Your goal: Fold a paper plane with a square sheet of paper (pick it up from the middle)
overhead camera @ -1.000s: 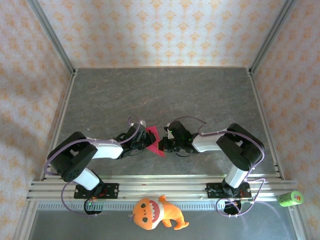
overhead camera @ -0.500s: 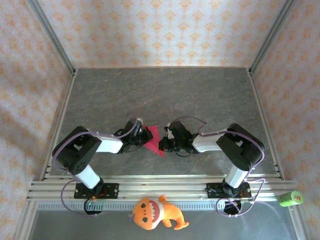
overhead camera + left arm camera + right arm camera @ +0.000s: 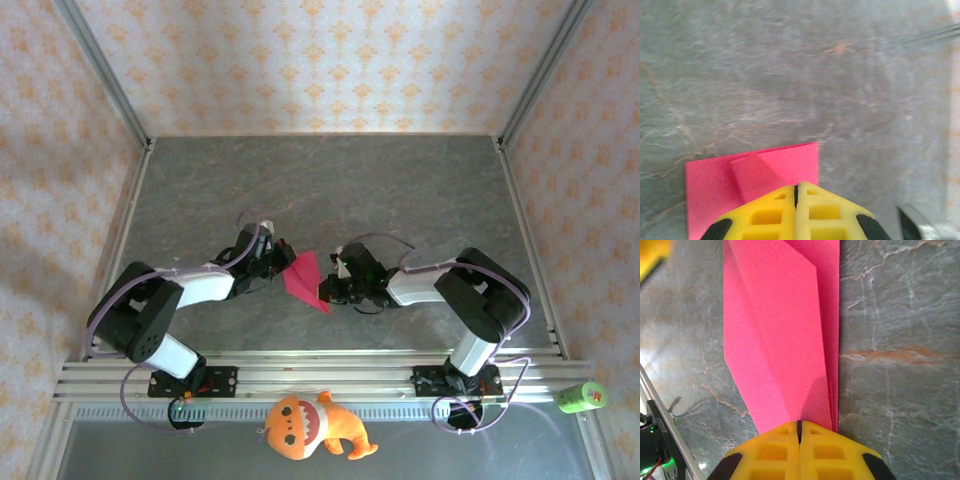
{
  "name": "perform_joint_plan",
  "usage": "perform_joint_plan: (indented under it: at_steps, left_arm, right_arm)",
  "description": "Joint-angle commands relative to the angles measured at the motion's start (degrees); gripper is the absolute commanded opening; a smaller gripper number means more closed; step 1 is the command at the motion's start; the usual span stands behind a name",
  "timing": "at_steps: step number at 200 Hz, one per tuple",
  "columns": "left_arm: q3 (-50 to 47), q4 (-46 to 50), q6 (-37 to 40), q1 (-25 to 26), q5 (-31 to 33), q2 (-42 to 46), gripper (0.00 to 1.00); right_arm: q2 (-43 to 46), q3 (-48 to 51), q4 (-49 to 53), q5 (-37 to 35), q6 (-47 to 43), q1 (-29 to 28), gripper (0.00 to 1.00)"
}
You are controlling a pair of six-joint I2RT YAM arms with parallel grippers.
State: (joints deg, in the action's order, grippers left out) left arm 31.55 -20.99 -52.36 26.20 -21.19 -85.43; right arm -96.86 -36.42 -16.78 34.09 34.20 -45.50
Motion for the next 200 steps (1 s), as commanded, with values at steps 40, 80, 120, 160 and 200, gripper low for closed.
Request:
perform_joint_plan:
  at_steps: [40,80,120,160,200]
  left_arm:
    - [-0.1,-6.8,2.7,5.0,-9.3,-4.5,0.01]
    - [1.5,-4.4,4.2,4.9,-8.5,-11.1,0.00]
    - [1.4,-4.3,7.9,0.3,-9.4,-14.5,0.00]
    - [5.1,1.4,13.5,-5.4,-9.8,-16.4,0.00]
    - [7.6,3.7,15.0,-9.4,-9.9,-17.2,0.00]
  right_arm:
    - [-1.1,2.3,9.6,-3.4,-1.2,0.9,0.00]
    - [-1.0,2.4,9.7,-3.5,-1.1,1.0,0.00]
    - [-1.0,2.7,9.6,-3.4,-1.0,1.0,0.00]
    - [-1.0,3.0,9.5,-3.3,-1.0,1.0,0.00]
    - [-0.9,3.3,9.2,-3.1,-0.8,1.1,0.00]
